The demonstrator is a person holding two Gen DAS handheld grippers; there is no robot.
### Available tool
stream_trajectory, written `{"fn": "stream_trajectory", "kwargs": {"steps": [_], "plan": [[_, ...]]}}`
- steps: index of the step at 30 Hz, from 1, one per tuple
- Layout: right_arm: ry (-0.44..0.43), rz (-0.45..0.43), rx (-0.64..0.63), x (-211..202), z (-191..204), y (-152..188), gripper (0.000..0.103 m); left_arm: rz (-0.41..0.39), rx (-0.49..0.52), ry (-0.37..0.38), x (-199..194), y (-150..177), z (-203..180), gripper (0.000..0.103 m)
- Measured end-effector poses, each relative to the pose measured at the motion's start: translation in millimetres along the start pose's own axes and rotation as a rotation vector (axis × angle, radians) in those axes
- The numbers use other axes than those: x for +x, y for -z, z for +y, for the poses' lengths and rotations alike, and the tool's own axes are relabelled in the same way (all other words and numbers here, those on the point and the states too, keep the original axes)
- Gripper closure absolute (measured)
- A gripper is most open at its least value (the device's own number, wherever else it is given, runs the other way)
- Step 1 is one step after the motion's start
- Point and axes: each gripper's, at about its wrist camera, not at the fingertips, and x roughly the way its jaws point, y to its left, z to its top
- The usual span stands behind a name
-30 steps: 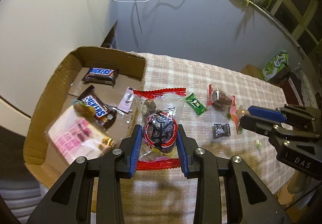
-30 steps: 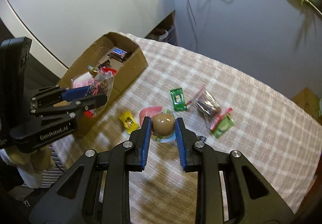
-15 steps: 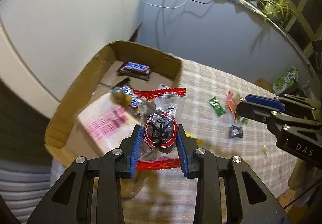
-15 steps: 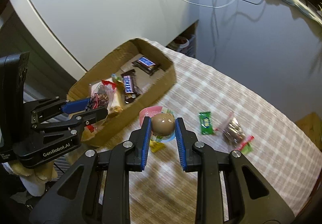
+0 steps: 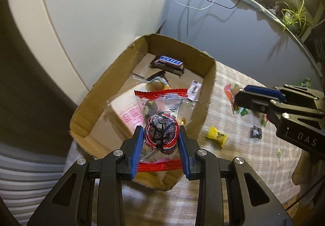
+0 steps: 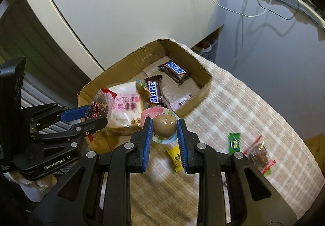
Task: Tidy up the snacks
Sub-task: 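Carry the chocolate bag and the lollipop over the cardboard box, then open the left tool over the box while the right tool releases the lollipop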
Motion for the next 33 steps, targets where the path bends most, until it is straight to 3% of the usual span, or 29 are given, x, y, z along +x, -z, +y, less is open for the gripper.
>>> {"fn": "stream_trajectory", "kwargs": {"steps": [17,33], "plan": [[-0.003,0.052,-0.066,40.0,21.2,-23.0,0.078,0.025,-0.043,-0.025,11.6,1.5,28.2,0.071],[0.002,0.052,-0.063,48.5,20.5,-32.0,0.076,0.033,-0.055,-0.041,18.8,-3.8,34.7,0.069]]}}
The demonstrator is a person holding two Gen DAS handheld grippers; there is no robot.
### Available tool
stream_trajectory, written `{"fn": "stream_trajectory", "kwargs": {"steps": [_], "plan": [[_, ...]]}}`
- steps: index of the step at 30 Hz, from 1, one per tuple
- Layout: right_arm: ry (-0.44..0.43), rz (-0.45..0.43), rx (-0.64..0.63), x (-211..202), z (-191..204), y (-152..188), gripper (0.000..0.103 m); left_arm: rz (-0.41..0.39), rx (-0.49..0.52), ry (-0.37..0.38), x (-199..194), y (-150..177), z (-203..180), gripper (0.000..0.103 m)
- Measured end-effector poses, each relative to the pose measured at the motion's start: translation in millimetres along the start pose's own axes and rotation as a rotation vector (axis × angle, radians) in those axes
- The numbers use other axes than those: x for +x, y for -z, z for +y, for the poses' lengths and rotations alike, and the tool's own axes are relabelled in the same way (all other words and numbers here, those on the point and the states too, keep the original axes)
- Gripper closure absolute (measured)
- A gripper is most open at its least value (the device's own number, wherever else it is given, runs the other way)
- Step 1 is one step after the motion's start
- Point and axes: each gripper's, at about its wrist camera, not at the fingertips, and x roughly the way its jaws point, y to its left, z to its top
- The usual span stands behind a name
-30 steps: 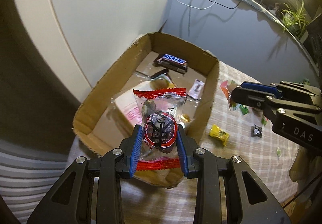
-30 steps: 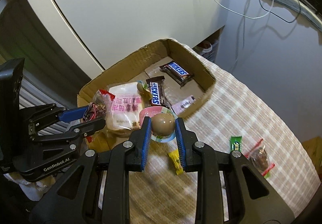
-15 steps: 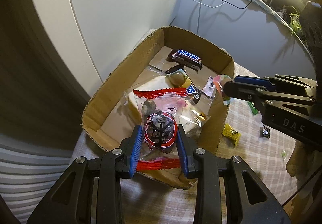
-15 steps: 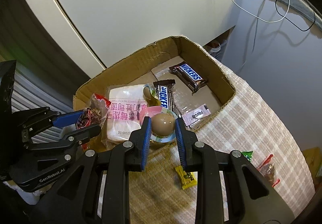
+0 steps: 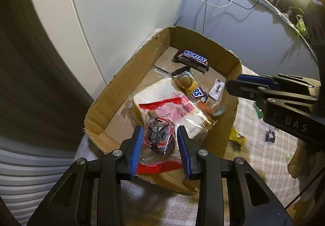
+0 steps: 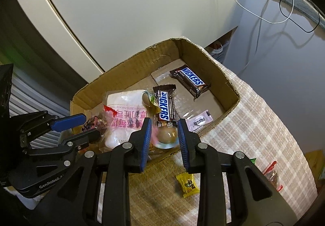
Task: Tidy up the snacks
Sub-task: 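Open the left tool over the box while the right tool releases the lollipop, then move both tools back over the remaining candies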
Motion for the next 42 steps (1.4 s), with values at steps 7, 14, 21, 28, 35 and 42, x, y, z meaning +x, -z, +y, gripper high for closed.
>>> {"fn": "stream_trajectory", "kwargs": {"steps": [7,14,21,28,35,42], "plan": [[0.008,-0.016,0.002,-4.9,-2.8,-1.2,0.038,-0.011,0.003,-0.024,0.1,-1.7,1.1,0.043],[0.031,-0.015,0.017,-7.3,-10.2,-1.0,0.023,0.001,0.014,-0.033,3.5,-0.2,-1.3,0.042],[0.032,-0.015,0.042,-12.9,-19.0,3.4,0.023,-0.004,0.027,-0.028,0.2,-0.7,-6.2,0.042],[0.044,-0.026,0.077,-26.7,-32.4,11.8,0.023,-0.013,0.049,-0.012,-5.2,-0.1,-17.6,0.042],[0.070,-0.038,0.132,-45.5,-57.8,27.7,0.023,-0.012,0.076,0.021,-7.8,1.0,-35.2,0.042],[0.102,-0.042,0.214,-64.2,-94.2,52.3,0.023,-0.010,0.121,0.062,-7.9,1.6,-59.0,0.042]]}}
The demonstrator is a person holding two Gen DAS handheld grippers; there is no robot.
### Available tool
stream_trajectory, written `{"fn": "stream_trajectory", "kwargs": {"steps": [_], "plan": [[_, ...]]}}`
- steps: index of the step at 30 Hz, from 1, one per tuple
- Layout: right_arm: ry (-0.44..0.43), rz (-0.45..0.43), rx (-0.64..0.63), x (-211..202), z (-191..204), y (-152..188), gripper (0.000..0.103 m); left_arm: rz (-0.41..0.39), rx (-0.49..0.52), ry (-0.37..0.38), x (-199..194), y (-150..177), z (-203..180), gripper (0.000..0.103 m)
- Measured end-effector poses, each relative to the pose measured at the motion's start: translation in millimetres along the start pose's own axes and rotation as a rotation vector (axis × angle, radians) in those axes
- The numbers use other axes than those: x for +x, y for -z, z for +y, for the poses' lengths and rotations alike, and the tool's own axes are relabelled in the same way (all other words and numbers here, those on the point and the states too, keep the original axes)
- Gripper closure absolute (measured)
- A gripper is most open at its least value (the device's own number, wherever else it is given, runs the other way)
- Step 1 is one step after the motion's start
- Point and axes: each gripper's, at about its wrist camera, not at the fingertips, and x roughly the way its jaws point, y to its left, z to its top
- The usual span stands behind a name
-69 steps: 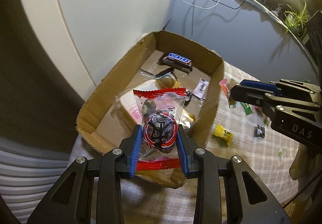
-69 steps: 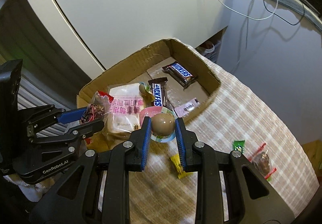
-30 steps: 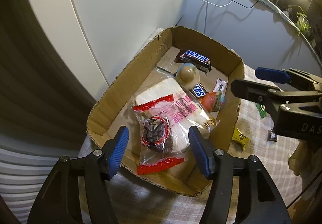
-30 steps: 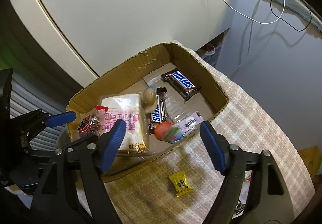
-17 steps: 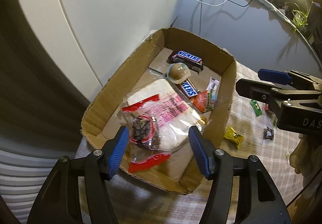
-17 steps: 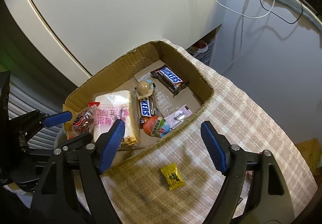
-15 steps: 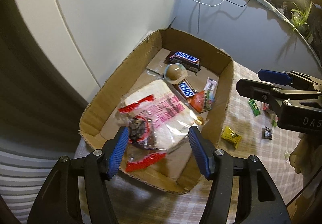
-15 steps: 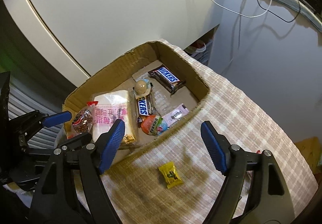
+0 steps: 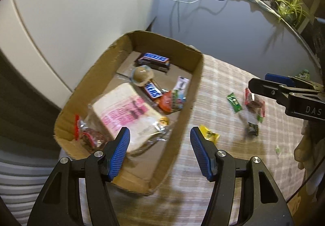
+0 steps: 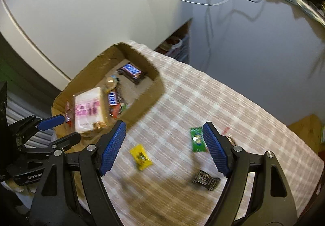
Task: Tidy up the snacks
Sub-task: 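Move both tools back over the remaining candies, then grasp the yellow candy with the left tool while the right tool grasps the black candy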
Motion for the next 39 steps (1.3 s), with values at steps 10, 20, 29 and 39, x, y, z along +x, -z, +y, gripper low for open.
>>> {"fn": "stream_trajectory", "kwargs": {"steps": [10,20,29,39], "plan": [[0.052,0.022,0.139,-14.6,-63.5,35.2,0.023,0.028,0.053,0.065,4.1,7.2,-30.5,0.042],[0.002,0.079,0.227,1.4,-89.4,70.5,0.023,0.137,0.075,0.175,30.4,29.0,-64.3,0.061],[-0.039,0.191,-0.045,34.1,-60.8,84.7,0.044,0.245,-0.013,0.204,66.1,32.7,-71.1,0.062],[-0.045,0.232,-0.297,49.7,-49.7,90.1,0.049,0.245,-0.078,0.152,90.6,30.5,-77.9,0.061]]}}
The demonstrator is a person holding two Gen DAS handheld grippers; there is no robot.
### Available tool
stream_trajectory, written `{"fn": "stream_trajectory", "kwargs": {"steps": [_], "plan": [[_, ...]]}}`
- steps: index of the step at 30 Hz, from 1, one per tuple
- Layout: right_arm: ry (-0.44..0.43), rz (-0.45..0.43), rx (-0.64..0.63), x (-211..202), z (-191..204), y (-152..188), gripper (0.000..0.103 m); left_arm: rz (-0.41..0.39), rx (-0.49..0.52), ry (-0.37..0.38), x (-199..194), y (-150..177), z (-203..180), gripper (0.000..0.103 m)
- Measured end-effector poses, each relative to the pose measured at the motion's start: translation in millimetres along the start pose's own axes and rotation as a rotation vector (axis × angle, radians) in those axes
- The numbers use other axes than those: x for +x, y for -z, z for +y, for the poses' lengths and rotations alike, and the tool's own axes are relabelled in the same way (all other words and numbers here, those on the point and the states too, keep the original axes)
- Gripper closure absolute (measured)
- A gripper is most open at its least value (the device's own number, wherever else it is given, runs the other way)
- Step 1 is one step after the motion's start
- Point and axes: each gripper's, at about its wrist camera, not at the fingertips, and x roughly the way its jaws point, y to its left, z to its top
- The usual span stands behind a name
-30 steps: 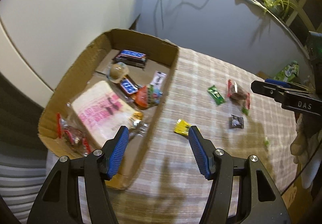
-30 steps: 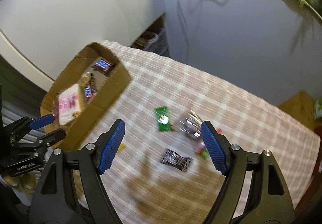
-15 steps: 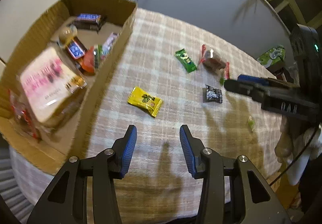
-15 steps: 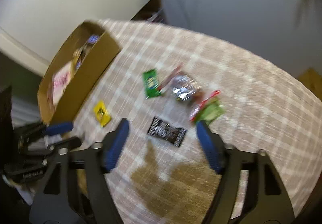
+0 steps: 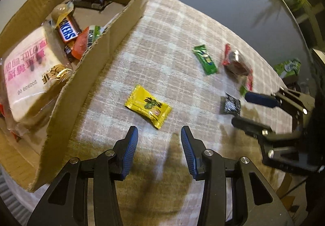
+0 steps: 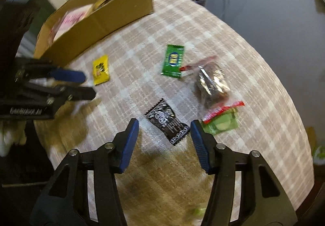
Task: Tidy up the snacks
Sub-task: 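Grasp the yellow candy with the left tool while the right tool grasps the black candy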
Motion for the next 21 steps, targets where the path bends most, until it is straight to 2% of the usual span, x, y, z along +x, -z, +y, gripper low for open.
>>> {"fn": "stream_trajectory", "kwargs": {"steps": [6,15,17,19,21], "plan": [[0.049,0.016,-0.111,12.5,6.5,-2.4,0.053,-0.018,0.014,-0.039,6.3,-11.8,-6.3,0.061],[0.045,0.019,-0.123,21.2,5.0,-5.0,0.067,-0.056,0.058,-0.095,22.3,-20.4,-29.5,0.061],[0.035,0.016,-0.118,20.7,4.1,-4.7,0.067,-0.069,0.022,-0.076,21.0,-21.6,-26.4,0.061],[0.028,0.017,-0.122,20.7,2.9,-3.8,0.067,-0.073,-0.027,-0.046,20.0,-23.9,-19.7,0.055],[0.028,0.013,-0.126,20.9,1.2,-3.7,0.067,-0.069,-0.056,-0.036,21.2,-26.4,-14.3,0.054]]}}
